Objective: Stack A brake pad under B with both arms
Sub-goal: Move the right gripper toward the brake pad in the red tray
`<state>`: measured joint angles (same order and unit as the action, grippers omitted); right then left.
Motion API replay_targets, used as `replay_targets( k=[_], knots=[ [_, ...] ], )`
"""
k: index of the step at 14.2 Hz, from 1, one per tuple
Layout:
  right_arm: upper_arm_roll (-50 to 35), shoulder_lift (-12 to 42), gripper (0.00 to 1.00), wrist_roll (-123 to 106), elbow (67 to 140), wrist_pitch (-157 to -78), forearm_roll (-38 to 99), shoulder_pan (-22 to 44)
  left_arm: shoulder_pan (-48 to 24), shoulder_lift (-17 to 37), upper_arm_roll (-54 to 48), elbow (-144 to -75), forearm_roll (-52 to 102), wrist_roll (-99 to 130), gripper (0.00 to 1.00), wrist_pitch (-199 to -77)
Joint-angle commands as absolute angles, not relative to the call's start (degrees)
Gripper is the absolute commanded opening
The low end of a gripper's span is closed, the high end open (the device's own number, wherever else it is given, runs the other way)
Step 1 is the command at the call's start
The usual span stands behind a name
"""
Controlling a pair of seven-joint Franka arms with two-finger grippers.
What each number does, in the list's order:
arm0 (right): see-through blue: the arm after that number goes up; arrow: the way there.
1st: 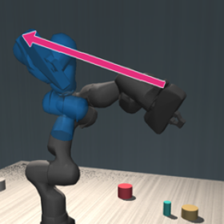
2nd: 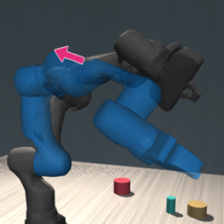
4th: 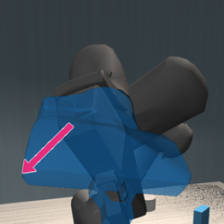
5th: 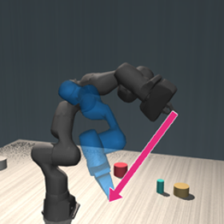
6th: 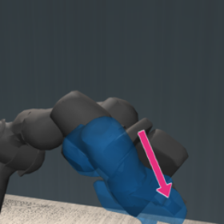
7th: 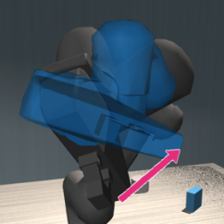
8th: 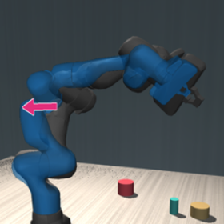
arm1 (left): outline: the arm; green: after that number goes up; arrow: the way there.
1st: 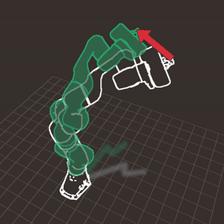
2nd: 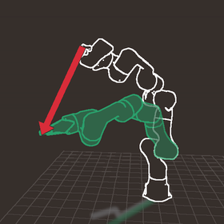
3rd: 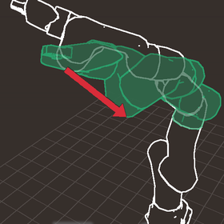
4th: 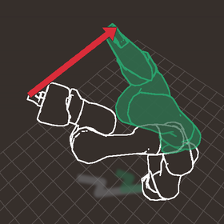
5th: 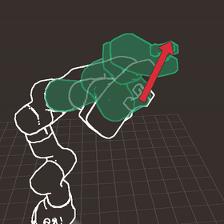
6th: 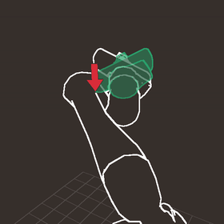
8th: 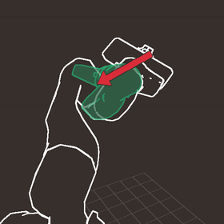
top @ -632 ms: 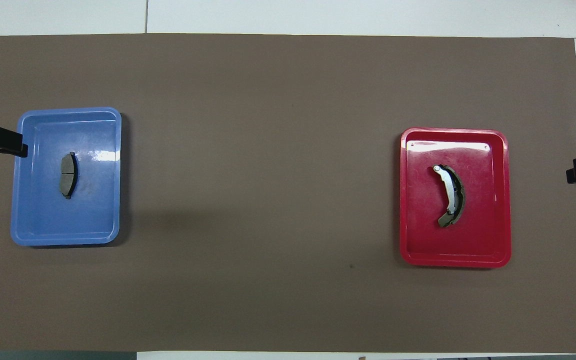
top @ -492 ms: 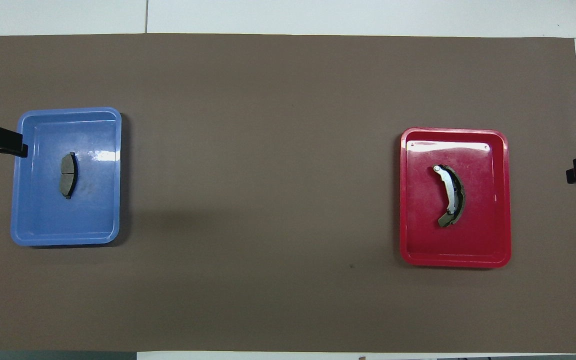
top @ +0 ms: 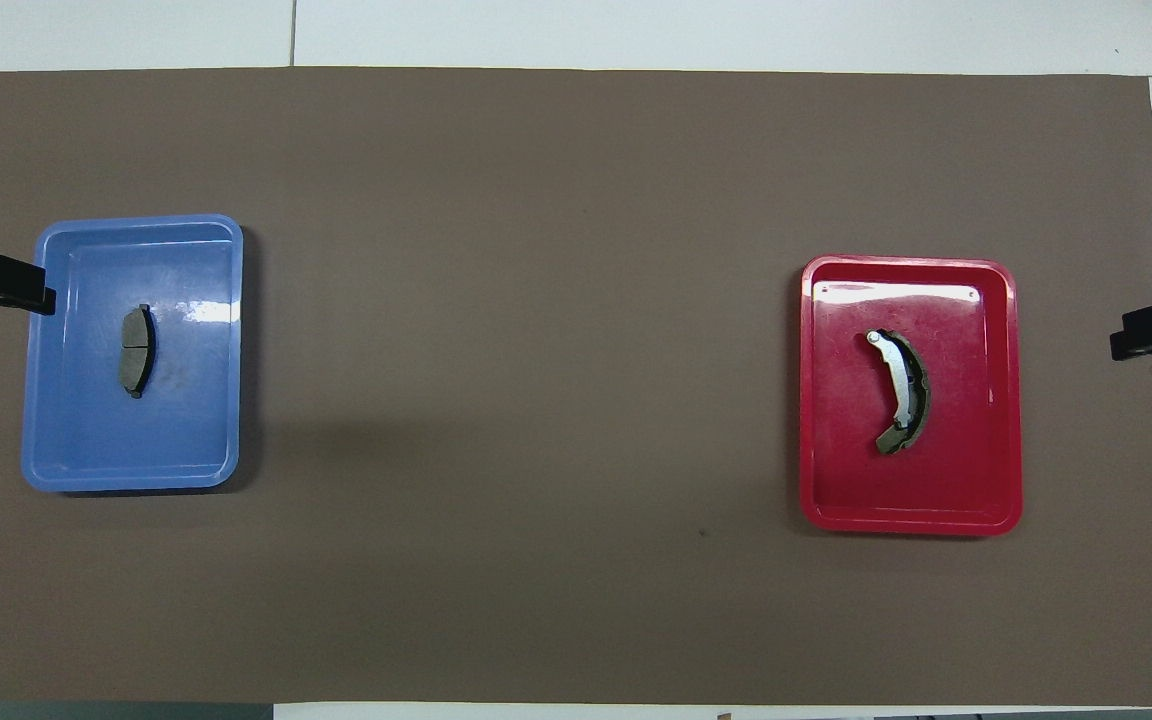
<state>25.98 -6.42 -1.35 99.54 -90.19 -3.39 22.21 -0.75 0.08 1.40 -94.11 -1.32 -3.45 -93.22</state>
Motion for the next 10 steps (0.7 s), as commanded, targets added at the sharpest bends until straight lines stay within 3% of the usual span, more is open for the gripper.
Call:
replay_targets(
  k=[1, 6, 10],
  knots=[
    [25.0, -9.7, 1.00, 0.1, 105.4, -93.6, -3.1, 22.6, -0.6, -0.8, 1.4, -95.0, -1.8, -3.2, 1.00, -93.5],
    [24.1, -9.6, 1.00, 0.2, 107.6, -96.7, -3.1, 22.6, -0.6, -0.8, 1.4, -95.0, -1.8, -3.2, 1.00, -93.4],
    [23.7, -9.5, 1.00, 1.7, 117.2, -108.2, -2.7, 24.2, -0.6, -0.8, 1.4, -95.0, -1.8, -3.2, 1.00, -93.5]
  ],
)
